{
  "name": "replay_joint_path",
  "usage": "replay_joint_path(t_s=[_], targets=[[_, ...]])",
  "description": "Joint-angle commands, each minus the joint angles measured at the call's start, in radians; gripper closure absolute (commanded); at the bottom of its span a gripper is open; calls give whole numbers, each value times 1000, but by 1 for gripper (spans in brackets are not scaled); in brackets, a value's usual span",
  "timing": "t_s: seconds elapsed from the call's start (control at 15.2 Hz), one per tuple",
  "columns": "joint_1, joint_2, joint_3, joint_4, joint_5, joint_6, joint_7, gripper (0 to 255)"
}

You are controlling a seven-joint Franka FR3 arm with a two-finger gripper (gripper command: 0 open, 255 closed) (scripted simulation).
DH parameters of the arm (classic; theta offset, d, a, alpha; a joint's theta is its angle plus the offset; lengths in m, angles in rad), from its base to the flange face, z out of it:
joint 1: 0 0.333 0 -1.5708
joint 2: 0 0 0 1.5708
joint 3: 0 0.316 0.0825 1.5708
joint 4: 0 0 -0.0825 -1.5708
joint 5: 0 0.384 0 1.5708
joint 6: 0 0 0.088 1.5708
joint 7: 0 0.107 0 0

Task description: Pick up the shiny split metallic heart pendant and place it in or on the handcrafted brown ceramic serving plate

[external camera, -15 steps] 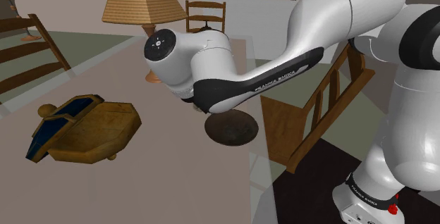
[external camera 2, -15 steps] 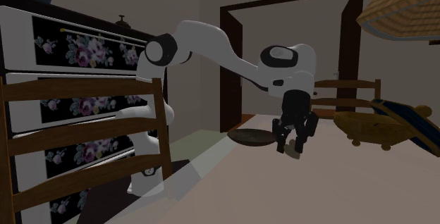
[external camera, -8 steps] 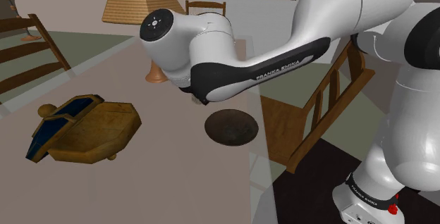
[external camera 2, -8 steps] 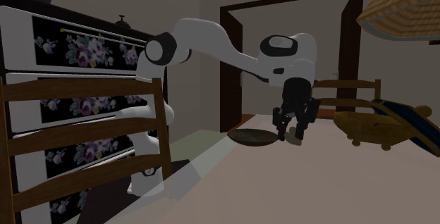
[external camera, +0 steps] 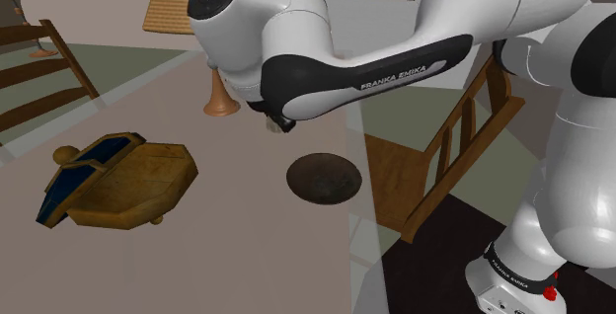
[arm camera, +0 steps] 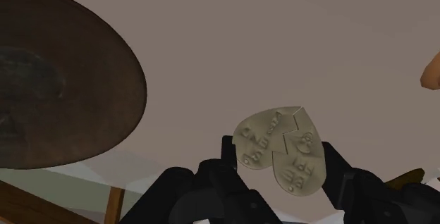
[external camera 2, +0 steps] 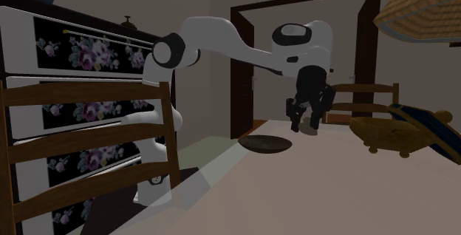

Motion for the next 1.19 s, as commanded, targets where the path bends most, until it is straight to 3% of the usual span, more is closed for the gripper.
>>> replay_joint_path(t_s=[0.0, 0.13, 0.53, 0.92, 1.12], targets=[[4, 1, 1, 26, 0, -22, -13, 255], [8, 2, 2, 53, 0, -44, -27, 255], [-13, -226, 34, -199, 116, -7, 16, 255], [12, -436, 50, -388, 234, -6, 32, 255], [16, -443, 48, -419, 237, 16, 46, 255]])
